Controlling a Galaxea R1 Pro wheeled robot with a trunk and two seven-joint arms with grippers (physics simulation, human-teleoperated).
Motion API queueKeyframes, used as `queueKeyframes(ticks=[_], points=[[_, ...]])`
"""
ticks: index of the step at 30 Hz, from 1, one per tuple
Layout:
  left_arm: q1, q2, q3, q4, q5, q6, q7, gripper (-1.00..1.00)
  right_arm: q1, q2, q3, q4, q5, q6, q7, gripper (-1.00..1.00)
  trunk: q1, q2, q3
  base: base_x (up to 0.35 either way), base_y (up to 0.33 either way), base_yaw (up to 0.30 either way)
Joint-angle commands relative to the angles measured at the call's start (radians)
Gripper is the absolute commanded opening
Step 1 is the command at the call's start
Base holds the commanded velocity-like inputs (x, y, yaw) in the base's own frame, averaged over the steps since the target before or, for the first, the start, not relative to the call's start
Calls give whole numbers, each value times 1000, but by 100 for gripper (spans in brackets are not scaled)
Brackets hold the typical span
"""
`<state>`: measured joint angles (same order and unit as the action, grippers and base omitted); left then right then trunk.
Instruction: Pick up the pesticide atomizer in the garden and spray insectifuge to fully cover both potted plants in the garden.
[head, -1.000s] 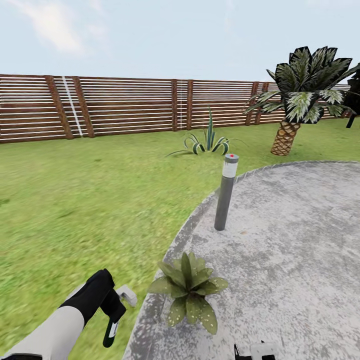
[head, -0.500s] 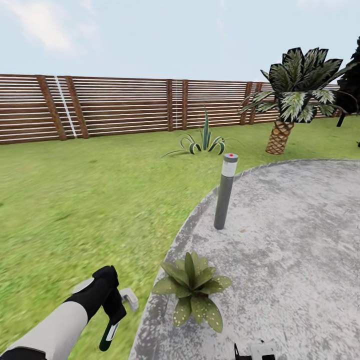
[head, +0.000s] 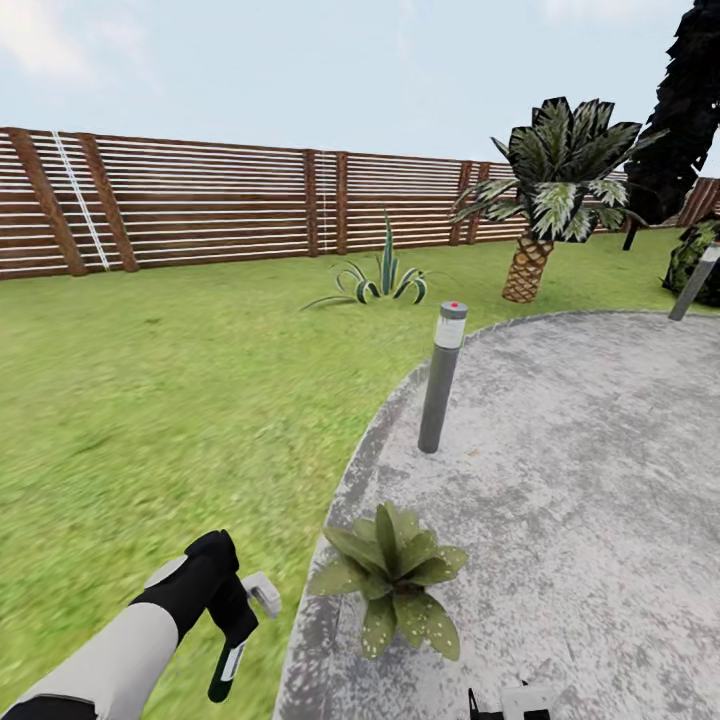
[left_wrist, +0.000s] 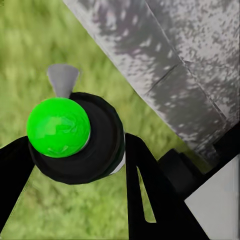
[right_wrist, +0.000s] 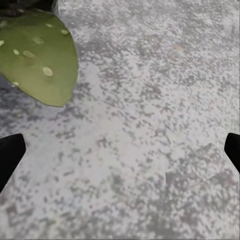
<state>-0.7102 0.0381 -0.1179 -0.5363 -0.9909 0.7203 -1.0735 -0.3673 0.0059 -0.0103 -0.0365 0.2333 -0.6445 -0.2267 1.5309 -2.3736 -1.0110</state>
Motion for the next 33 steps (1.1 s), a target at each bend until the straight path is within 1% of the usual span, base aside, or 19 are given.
queueKeyframes(ticks=[1, 6, 11, 19, 21, 27, 30, 32, 33], points=[[1, 1, -4, -2, -2, 7, -6, -100, -1, 0, -1, 1, 11, -1, -10, 100, 0, 0, -1, 169, 287, -17], [5, 0, -2, -1, 12, 6, -3, -100, -1, -1, -2, 0, 11, -1, -9, 100, 0, 0, -1, 195, 240, -180], [10, 2, -1, -1, 14, 5, -1, -100, -1, -1, -2, 1, 11, -1, -10, 100, 0, 0, -1, 89, 77, -265], [12, 2, -3, 0, 14, 5, 1, -100, -1, 0, -2, 1, 11, -1, -10, 100, 0, 0, -1, -2, 1, -268], [11, -1, -4, -1, 14, 5, 2, -100, -1, 0, -2, 1, 11, -1, -10, 100, 0, 0, -1, -275, 87, -268], [10, -1, -5, -2, 14, 6, -5, -100, -1, -1, -2, 1, 11, -1, -10, 100, 0, 0, -1, -214, 225, -268], [10, -2, -4, -2, 15, 7, -8, -100, -1, 0, -2, 1, 11, -1, -10, 100, 0, 0, -1, 24, 297, -268], [11, -13, -1, 1, 15, 11, -4, -100, -1, 0, -2, 0, 11, -1, -10, 100, 0, 0, -1, 198, 256, -268], [12, -14, -1, 5, 16, 11, -2, -100, -1, 0, -2, 1, 10, -1, -10, 100, 0, 0, -1, 245, 230, -268]])
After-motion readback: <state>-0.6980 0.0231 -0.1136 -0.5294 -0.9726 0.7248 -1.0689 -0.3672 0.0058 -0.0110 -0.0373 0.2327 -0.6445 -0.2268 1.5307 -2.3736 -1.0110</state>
